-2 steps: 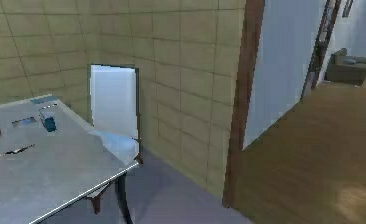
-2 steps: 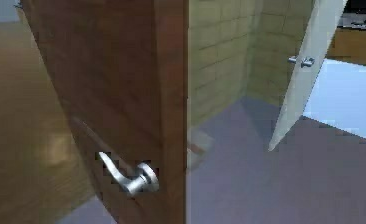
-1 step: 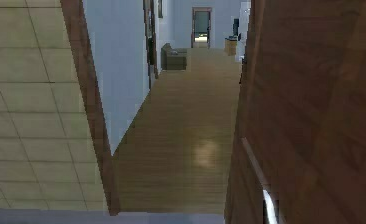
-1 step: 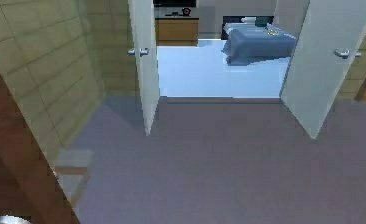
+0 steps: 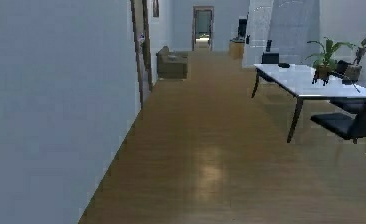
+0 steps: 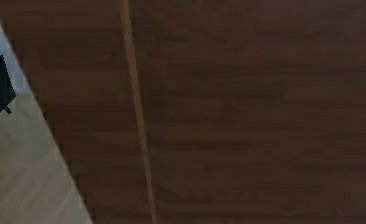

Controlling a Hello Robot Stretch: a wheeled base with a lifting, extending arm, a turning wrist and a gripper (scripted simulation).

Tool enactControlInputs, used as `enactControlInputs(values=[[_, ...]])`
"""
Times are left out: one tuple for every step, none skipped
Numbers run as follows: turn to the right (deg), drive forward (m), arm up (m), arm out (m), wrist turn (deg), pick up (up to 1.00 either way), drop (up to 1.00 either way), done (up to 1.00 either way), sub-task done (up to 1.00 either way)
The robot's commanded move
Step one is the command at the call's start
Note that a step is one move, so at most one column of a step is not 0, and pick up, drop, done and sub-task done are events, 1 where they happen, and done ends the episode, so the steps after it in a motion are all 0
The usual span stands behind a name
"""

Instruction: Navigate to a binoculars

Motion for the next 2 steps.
enactControlInputs(values=[[0.0, 0.35, 0.00, 0.00, 0.0, 0.00, 0.00, 0.00, 0.00], [18.0, 0.00, 0.00, 0.00, 0.0, 0.00, 0.00, 0.00, 0.00]])
